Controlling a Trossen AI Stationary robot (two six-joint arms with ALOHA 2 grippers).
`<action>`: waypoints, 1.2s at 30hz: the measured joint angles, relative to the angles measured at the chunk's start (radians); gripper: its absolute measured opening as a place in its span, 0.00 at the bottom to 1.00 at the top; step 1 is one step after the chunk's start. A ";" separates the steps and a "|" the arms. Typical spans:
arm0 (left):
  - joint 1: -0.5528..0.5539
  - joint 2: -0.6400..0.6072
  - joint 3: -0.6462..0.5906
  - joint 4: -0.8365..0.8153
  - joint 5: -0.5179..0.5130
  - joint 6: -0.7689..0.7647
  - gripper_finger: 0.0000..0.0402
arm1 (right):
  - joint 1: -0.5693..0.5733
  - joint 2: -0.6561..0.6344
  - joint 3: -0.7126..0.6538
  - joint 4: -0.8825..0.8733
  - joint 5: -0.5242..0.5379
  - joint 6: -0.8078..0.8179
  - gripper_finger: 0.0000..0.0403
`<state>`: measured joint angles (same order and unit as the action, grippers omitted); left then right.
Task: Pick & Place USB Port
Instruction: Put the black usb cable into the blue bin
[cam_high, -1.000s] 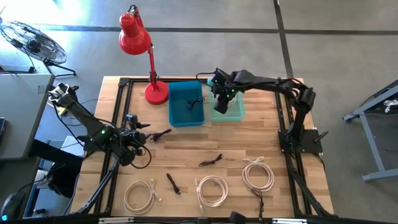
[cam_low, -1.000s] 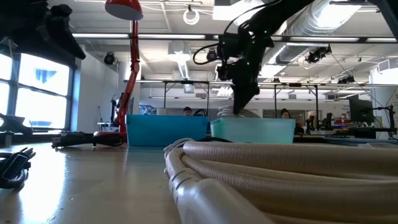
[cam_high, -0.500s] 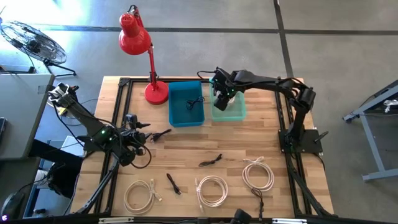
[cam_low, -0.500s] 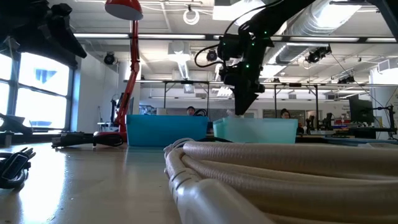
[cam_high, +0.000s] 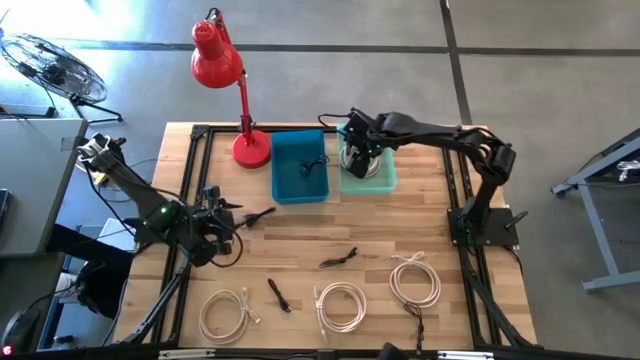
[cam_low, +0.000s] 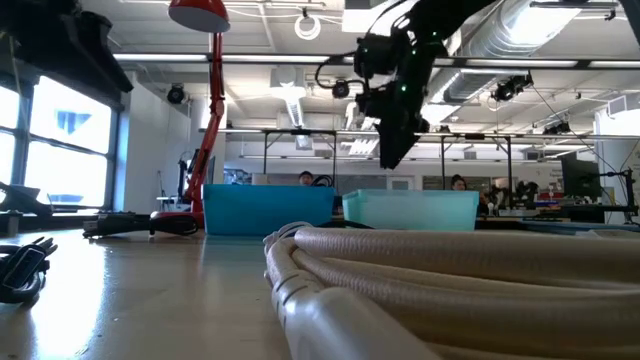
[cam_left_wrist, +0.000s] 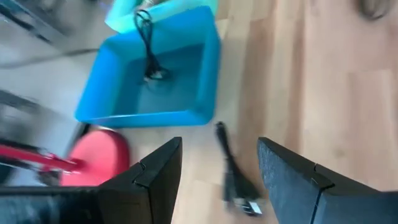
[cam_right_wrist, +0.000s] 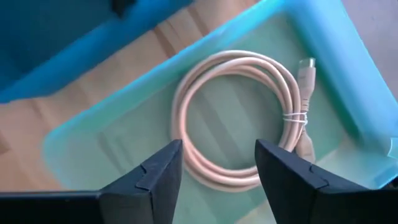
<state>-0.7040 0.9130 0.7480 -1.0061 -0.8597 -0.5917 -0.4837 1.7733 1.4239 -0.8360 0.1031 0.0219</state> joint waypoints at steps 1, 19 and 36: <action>0.009 0.000 0.015 -0.002 0.026 -0.003 0.50 | 0.007 -0.015 0.000 -0.004 -0.003 -0.001 0.48; 0.623 0.048 0.092 -0.043 0.687 0.639 0.50 | 0.183 -0.258 0.000 -0.055 -0.005 -0.020 0.48; 0.776 0.450 0.073 0.077 0.889 0.562 0.50 | 0.317 -0.259 0.000 -0.087 0.009 -0.019 0.48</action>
<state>0.0719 1.3629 0.8207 -0.9289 0.0293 -0.0296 -0.1662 1.5146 1.4239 -0.9230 0.1122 0.0026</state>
